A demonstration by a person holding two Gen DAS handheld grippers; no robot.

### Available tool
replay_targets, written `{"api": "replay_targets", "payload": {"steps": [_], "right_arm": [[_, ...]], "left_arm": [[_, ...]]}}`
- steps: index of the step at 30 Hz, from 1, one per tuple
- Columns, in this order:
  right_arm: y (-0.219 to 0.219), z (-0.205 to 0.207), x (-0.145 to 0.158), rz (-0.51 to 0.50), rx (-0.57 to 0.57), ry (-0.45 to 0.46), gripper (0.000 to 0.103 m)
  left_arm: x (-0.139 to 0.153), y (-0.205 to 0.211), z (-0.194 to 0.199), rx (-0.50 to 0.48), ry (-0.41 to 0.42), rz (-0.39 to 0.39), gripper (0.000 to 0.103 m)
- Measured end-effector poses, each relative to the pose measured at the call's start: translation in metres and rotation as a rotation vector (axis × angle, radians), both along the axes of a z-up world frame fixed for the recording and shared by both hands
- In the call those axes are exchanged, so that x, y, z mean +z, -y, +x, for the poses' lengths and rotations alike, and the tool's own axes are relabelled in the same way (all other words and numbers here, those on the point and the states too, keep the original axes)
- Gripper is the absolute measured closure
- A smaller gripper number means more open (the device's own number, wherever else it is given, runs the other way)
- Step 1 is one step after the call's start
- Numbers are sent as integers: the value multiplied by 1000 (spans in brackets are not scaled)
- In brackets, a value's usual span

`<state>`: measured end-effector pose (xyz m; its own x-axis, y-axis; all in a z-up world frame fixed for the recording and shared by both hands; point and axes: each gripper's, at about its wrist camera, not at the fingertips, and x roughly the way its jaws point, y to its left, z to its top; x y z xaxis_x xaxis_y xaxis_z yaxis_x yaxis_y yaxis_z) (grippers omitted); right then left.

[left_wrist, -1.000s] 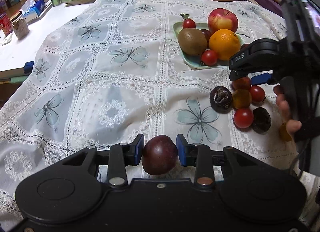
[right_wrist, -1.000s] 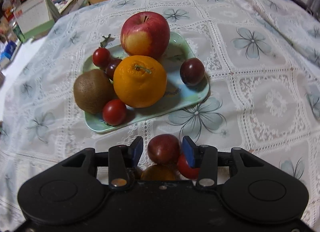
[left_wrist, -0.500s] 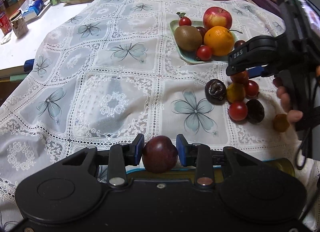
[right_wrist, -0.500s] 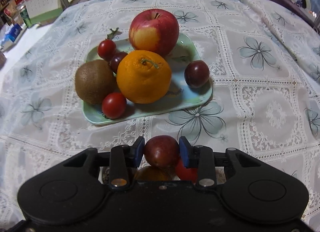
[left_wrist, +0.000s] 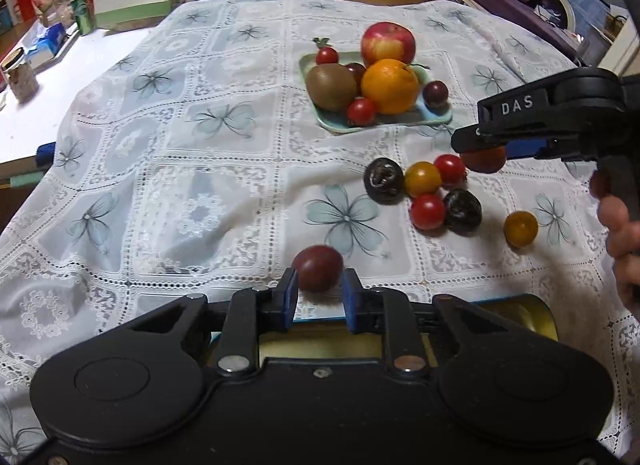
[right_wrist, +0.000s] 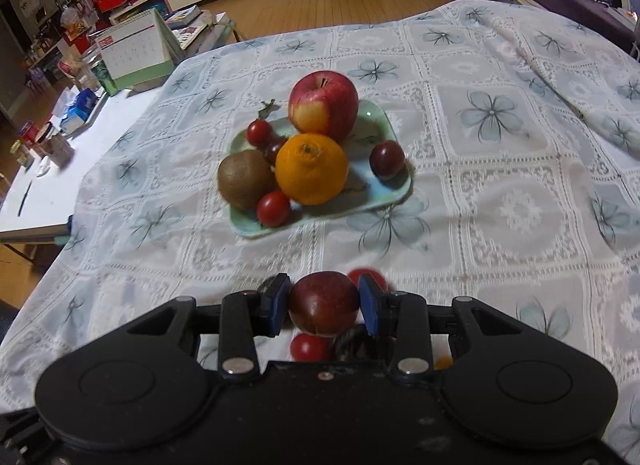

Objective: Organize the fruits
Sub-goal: 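Grasp a dark purple plum with the left gripper while the right grasps a red plum, then carry both plums into the gold tray and open both grippers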

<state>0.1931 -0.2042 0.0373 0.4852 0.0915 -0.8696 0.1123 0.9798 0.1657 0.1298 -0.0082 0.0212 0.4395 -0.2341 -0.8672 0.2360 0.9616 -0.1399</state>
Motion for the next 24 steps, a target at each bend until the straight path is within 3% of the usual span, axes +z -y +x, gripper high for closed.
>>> {"api": "replay_targets", "payload": {"steps": [4, 10, 14, 24], "right_arm": [[-1, -14, 3, 11, 9, 9, 65], [4, -29, 3, 33, 20, 14, 65], [7, -38, -1, 29, 21, 5, 65], [4, -59, -14, 44, 34, -18, 65]], "left_arm": [[-6, 8, 4, -30, 11, 11, 61], [-28, 18, 18, -38, -24, 52, 59], [-40, 19, 19, -43, -52, 34, 51], [-57, 33, 31, -32, -104, 43, 53]]}}
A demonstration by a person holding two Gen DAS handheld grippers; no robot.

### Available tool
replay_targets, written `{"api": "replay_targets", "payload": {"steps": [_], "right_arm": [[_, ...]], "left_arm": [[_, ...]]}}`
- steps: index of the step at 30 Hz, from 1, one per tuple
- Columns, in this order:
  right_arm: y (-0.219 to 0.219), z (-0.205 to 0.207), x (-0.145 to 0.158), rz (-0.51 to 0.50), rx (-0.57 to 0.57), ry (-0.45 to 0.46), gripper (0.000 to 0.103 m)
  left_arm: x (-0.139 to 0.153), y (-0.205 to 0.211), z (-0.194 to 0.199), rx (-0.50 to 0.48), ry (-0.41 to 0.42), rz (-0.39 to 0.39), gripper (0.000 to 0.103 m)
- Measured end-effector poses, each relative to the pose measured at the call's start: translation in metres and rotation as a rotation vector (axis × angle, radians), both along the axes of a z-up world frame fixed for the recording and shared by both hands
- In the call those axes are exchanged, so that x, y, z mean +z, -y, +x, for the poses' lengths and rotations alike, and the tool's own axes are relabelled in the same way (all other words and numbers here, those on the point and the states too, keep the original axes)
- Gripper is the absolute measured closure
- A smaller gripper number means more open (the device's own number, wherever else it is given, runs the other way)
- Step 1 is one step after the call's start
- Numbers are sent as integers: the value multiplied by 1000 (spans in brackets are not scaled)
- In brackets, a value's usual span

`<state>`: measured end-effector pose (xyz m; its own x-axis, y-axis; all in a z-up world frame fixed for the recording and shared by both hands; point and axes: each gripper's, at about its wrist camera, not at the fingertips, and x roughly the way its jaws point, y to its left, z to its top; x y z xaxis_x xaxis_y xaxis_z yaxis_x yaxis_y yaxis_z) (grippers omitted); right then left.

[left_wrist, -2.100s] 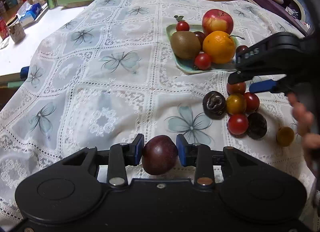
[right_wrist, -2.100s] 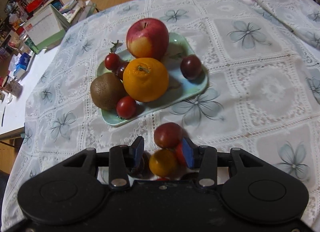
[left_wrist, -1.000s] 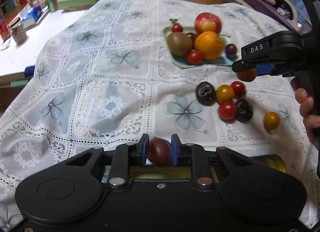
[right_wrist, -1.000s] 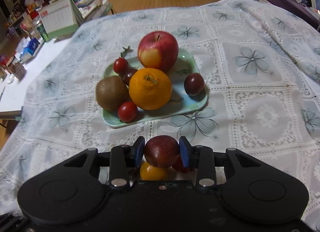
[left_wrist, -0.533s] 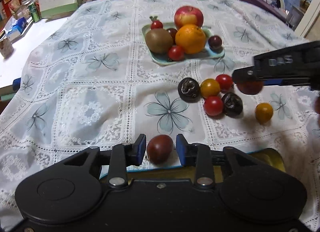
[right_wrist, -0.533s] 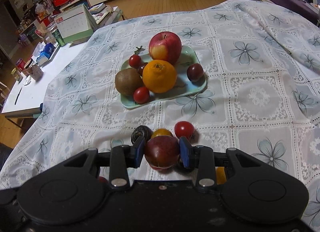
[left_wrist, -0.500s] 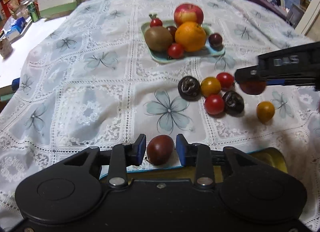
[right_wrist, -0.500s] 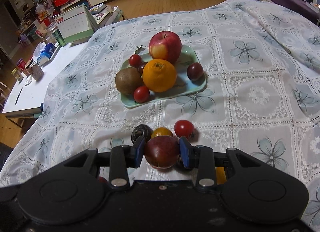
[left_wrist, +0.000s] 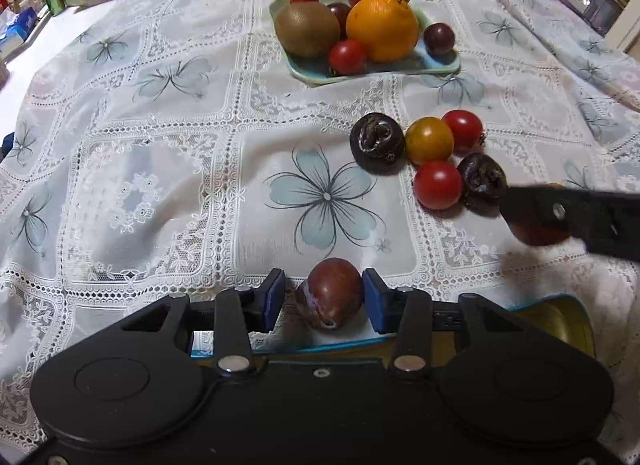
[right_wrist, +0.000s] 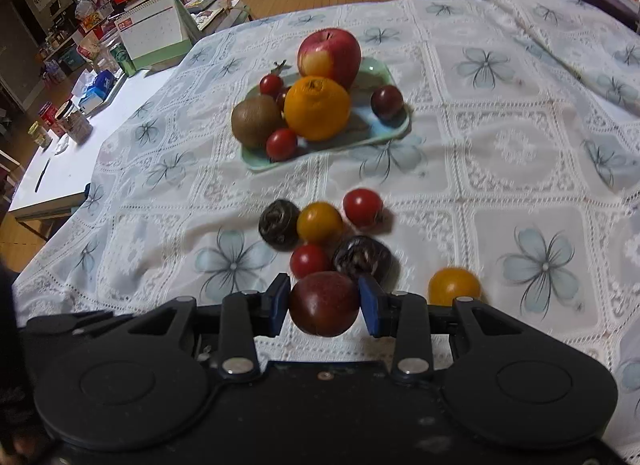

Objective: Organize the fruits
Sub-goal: 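Carry both plums into the gold tray and open both grippers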

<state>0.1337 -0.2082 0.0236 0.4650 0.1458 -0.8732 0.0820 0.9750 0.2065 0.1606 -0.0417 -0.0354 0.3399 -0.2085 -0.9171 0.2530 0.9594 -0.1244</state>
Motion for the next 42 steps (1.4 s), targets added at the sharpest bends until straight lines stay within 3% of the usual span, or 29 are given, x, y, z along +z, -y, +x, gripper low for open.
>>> {"api": "replay_targets", "payload": {"steps": [2, 10, 19, 27, 33, 37, 42], "right_arm": [[-1, -4, -1, 3, 1, -3, 65], [-1, -25, 9, 22, 1, 4, 65], [-3, -68, 27, 23, 20, -19, 65], [0, -112, 4, 6, 31, -155, 65], [-2, -124, -15, 31, 23, -241, 65], [-3, -127, -14, 14, 7, -228, 65], [-1, -125, -16, 14, -5, -238, 65]], "left_arm": [[1, 0, 1, 11, 7, -9, 61], [26, -6, -9, 21, 48, -19, 61], [62, -15, -64, -19, 78, -24, 61], [49, -21, -109, -15, 56, -36, 61], [36, -22, -120, 14, 30, -43, 61], [35, -21, -121, 28, 55, -3, 61], [36, -25, -120, 44, 52, -9, 60]]}}
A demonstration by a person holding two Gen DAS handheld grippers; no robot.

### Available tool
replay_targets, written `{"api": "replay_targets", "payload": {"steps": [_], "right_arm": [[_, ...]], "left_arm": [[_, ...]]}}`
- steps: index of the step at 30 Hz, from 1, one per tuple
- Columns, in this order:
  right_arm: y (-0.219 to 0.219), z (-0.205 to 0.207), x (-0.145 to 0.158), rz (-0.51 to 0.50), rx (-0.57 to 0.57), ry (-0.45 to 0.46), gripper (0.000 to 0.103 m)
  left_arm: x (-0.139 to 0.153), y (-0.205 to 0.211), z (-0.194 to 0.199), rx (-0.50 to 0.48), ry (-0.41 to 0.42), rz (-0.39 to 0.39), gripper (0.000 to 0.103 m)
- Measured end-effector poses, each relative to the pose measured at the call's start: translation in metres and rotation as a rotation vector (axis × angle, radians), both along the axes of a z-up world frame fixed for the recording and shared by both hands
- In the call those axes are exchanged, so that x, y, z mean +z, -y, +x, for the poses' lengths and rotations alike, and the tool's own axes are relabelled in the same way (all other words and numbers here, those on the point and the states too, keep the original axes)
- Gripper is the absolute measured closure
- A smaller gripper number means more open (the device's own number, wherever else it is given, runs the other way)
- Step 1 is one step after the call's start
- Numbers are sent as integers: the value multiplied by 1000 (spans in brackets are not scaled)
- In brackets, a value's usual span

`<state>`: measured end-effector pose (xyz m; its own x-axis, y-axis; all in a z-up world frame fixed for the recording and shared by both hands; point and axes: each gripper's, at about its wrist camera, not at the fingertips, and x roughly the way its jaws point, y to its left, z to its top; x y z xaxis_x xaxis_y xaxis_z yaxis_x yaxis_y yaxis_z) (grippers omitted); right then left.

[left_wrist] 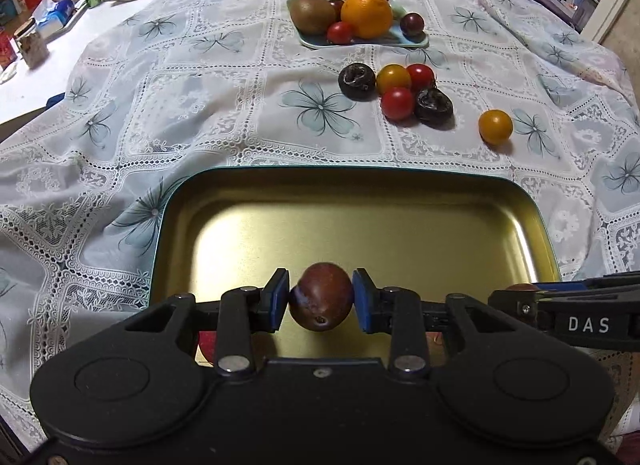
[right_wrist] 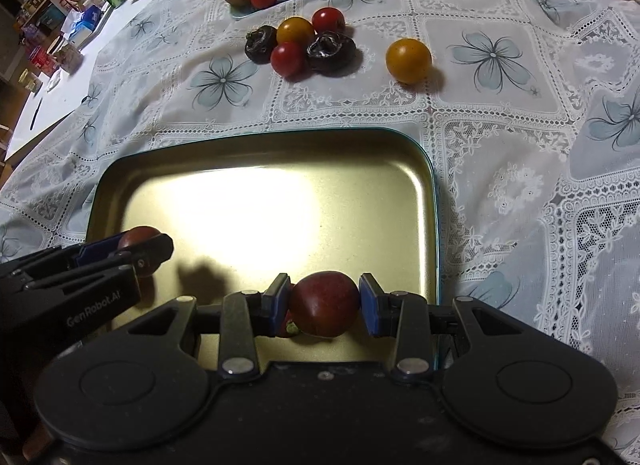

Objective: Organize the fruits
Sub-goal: 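Carry both plums into the gold tray and open both grippers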

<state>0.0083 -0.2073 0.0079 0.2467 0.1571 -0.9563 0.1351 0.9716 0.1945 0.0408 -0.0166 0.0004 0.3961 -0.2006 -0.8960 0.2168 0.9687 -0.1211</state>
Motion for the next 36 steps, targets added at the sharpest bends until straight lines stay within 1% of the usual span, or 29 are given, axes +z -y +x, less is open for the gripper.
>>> {"api": "replay_targets", "payload": {"steps": [4, 6, 7, 17, 36], "right_arm": [[1, 1, 0, 1, -10, -8, 64], [3, 2, 2, -1, -13, -3, 60], [3, 3, 3, -6, -14, 1, 60], [14, 6, 7, 5, -54, -7, 60], [13, 7, 6, -10, -53, -12, 60]], "left_arm": [[0, -1, 0, 11, 4, 0, 60], [-1, -1, 1, 13, -6, 0, 60], [-2, -2, 1, 13, -13, -2, 60], [-2, -1, 1, 15, -15, 0, 60], [-6, 0, 2, 13, -25, 11, 60]]}}
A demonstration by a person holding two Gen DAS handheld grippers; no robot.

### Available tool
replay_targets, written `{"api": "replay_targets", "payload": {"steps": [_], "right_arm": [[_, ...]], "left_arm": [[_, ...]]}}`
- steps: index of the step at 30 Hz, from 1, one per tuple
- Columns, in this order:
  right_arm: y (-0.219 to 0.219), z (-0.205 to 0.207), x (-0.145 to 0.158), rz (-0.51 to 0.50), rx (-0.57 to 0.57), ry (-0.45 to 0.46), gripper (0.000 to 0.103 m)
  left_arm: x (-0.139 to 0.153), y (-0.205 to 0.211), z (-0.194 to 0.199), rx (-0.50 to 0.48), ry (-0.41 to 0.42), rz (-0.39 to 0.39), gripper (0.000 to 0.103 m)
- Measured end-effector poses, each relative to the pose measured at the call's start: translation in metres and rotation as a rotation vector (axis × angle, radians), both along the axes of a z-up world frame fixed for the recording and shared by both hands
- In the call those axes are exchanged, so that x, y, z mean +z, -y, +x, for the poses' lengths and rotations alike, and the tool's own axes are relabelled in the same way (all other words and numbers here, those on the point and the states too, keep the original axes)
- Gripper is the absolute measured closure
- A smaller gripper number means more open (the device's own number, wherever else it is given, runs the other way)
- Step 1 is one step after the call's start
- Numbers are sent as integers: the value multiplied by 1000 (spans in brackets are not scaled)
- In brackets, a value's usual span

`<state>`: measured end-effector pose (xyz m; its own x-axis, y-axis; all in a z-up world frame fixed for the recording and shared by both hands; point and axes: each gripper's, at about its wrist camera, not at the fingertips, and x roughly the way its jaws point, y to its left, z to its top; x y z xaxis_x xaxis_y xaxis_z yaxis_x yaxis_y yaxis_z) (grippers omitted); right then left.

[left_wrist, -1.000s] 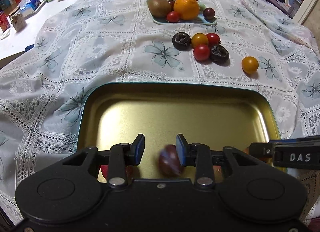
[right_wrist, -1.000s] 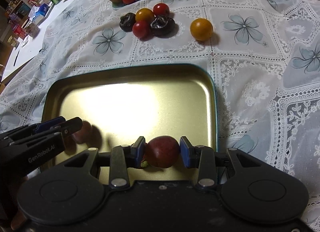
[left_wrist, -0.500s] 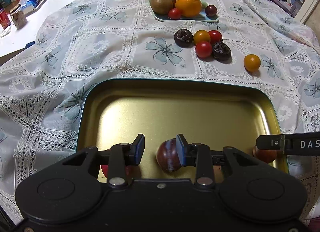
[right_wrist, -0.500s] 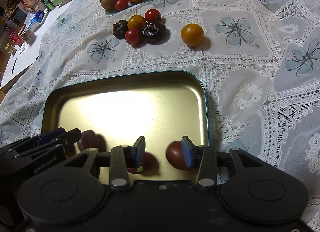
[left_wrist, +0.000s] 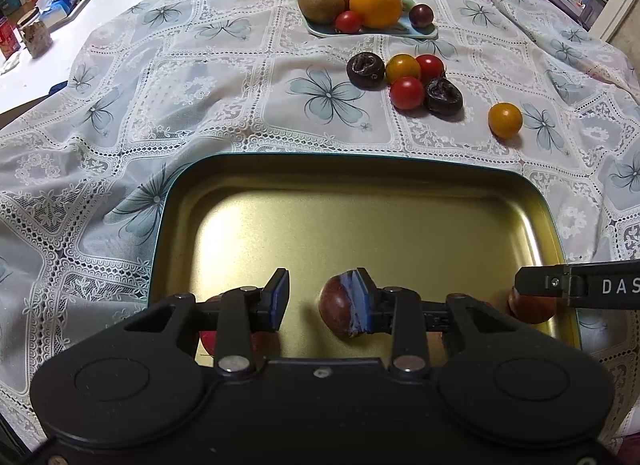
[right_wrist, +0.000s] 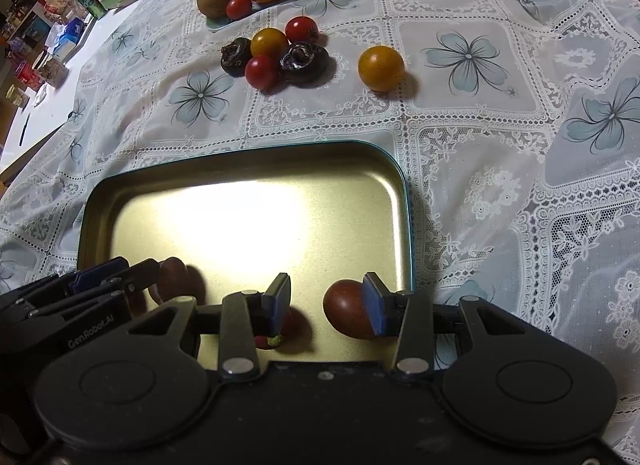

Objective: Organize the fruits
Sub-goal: 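Carry both plums into the gold tray and open both grippers, then grasp a dark plum with the right gripper while the left reaches toward the tomatoes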

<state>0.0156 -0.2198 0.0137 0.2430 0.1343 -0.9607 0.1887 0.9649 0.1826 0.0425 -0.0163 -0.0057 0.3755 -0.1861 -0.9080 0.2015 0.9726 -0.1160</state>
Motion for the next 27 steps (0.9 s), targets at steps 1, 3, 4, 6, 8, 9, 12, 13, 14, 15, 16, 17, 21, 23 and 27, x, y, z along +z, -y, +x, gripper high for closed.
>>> {"api": "replay_targets", "payload": {"steps": [1, 3, 4, 6, 8, 9, 12, 13, 14, 15, 16, 17, 21, 23, 27], "right_arm": [[0, 0, 0, -2, 1, 1, 60], [-1, -1, 0, -5, 0, 1, 60], [-1, 0, 1, -3, 1, 1, 60], [-1, 0, 2, -2, 3, 2, 60], [-1, 0, 2, -5, 4, 5, 60], [-1, 0, 3, -8, 4, 8, 60], [1, 1, 4, -16, 0, 13, 60], [1, 1, 4, -16, 1, 15, 60], [1, 2, 5, -17, 2, 16, 60], [1, 2, 5, -19, 3, 18, 60], [1, 3, 6, -20, 4, 21, 60], [1, 3, 8, -22, 7, 25, 60], [1, 5, 13, -32, 21, 47, 60], [1, 5, 16, -43, 29, 59, 60], [3, 14, 18, -56, 38, 69, 60]], "left_arm": [[0, 0, 0, 0, 2, 1, 60], [2, 0, -1, 0, 7, 2, 60], [3, -1, -2, 0, 10, 2, 60], [4, -1, -2, -1, 14, 1, 60], [5, -1, -1, 0, 17, 4, 60], [6, -1, 0, 1, 18, 5, 60], [8, 0, 2, -3, 24, 7, 60], [9, 0, 2, -5, 25, 9, 60], [9, 1, 3, -6, 26, 9, 60], [10, 1, 3, -9, 27, 10, 60], [10, 2, 4, -12, 28, 11, 60], [11, 2, 5, -14, 28, 13, 60], [11, 5, 10, -25, 20, 16, 60], [11, 6, 15, -32, 15, 20, 60], [12, 9, 25, -41, 11, 33, 60]]}}
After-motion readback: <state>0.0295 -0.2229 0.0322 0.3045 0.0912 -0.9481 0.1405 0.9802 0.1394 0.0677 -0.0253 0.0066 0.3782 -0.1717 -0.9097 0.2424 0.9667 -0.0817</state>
